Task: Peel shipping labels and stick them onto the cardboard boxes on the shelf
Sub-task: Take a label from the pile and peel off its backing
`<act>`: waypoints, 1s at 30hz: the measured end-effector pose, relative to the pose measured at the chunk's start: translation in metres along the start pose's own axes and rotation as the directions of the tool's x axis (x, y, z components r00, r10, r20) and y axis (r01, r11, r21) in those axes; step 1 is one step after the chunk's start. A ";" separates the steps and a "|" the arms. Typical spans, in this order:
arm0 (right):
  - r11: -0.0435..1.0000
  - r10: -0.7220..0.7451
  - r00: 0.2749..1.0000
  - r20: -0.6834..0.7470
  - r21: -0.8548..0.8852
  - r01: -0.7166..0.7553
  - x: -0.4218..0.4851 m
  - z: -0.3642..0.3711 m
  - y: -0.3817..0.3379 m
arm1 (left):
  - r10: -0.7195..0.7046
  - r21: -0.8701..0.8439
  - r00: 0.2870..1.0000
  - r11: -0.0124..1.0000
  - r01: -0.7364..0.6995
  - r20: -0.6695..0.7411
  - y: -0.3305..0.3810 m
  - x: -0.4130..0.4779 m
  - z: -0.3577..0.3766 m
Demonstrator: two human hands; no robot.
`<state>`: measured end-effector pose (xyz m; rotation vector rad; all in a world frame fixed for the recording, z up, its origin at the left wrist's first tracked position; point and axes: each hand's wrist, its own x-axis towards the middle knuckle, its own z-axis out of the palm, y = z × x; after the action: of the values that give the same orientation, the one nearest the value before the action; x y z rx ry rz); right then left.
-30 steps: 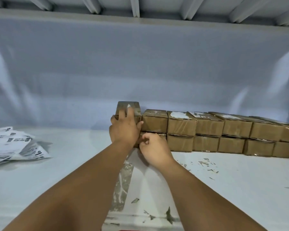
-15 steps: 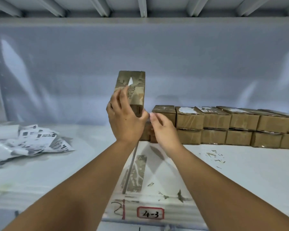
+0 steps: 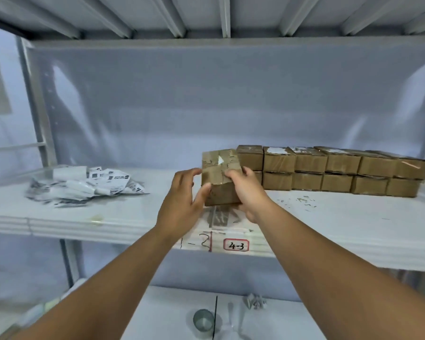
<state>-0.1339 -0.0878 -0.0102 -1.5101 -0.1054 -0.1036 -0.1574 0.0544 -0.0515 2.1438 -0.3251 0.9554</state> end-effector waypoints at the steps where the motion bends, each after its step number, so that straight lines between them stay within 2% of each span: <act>1: 0.999 -0.004 1.000 -0.012 -0.052 0.004 -0.003 0.000 0.003 | -0.056 0.082 0.998 0.995 0.052 0.042 -0.010 -0.002 -0.006; 4: 0.965 -0.011 0.999 -0.051 -0.263 -0.002 -0.009 0.001 0.010 | -0.232 0.370 0.970 0.910 0.187 0.078 -0.038 -0.003 -0.026; 6: 0.945 -0.006 0.997 -0.079 -0.326 -0.020 -0.007 0.001 0.012 | -0.302 0.540 0.950 0.814 0.213 0.082 -0.053 -0.002 -0.039; 8: 0.918 -0.022 0.994 -0.109 -0.396 -0.023 -0.003 0.000 0.015 | -0.281 0.691 0.958 0.703 0.168 0.054 -0.064 0.000 -0.052; 10: 0.839 -0.085 0.985 -0.150 -0.544 -0.010 -0.001 0.001 0.015 | -0.203 0.792 0.979 0.600 0.112 0.015 -0.076 0.007 -0.065; 12: 0.661 -0.241 0.950 -0.196 -0.750 0.013 0.000 0.007 0.014 | -0.177 0.868 0.984 0.486 0.102 -0.016 -0.090 0.016 -0.079; 14: 0.432 -0.512 0.848 -0.134 -0.894 0.119 0.000 0.020 0.011 | -0.235 0.931 0.971 0.345 0.120 -0.038 -0.104 0.023 -0.093; 16: 0.251 -0.750 0.659 0.066 -0.893 0.375 0.001 0.043 0.009 | -0.323 0.945 0.942 0.271 0.186 -0.092 -0.115 0.027 -0.101; 18: 0.077 -0.843 0.464 0.271 -0.794 0.603 -0.001 0.073 0.009 | -0.384 0.930 0.914 0.272 0.248 -0.131 -0.120 0.027 -0.101; 19: -0.001 -0.837 0.408 0.365 -0.747 0.665 -0.001 0.088 0.011 | -0.392 0.926 0.911 0.279 0.253 -0.131 -0.120 0.028 -0.099; 20: -0.044 -0.802 0.399 0.444 -0.711 0.702 -0.002 0.104 0.014 | -0.385 0.921 0.914 0.294 0.254 -0.129 -0.121 0.029 -0.097; 21: -0.048 -0.746 0.430 0.509 -0.685 0.727 -0.004 0.119 0.016 | -0.363 0.916 0.922 0.309 0.257 -0.136 -0.121 0.028 -0.095; 22: -0.016 -0.671 0.491 0.555 -0.673 0.739 -0.005 0.134 0.019 | -0.326 0.906 0.935 0.338 0.255 -0.141 -0.121 0.026 -0.096; 25: 0.200 -0.357 0.739 0.571 -0.726 0.658 0.000 0.165 0.030 | -0.202 0.863 0.966 0.445 0.238 -0.162 -0.130 0.022 -0.097; 27: 0.288 -0.269 0.792 0.549 -0.739 0.610 0.007 0.177 0.037 | -0.188 0.837 0.964 0.482 0.258 -0.189 -0.139 0.022 -0.098; 30: 0.329 -0.314 0.781 0.540 -0.709 0.623 0.019 0.183 0.046 | -0.204 0.772 0.967 0.587 0.244 -0.150 -0.146 0.023 -0.100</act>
<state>-0.1100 0.0977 -0.0425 -2.5029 -0.9065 -0.4655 -0.1222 0.2283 -0.0697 2.8500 0.5089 1.1168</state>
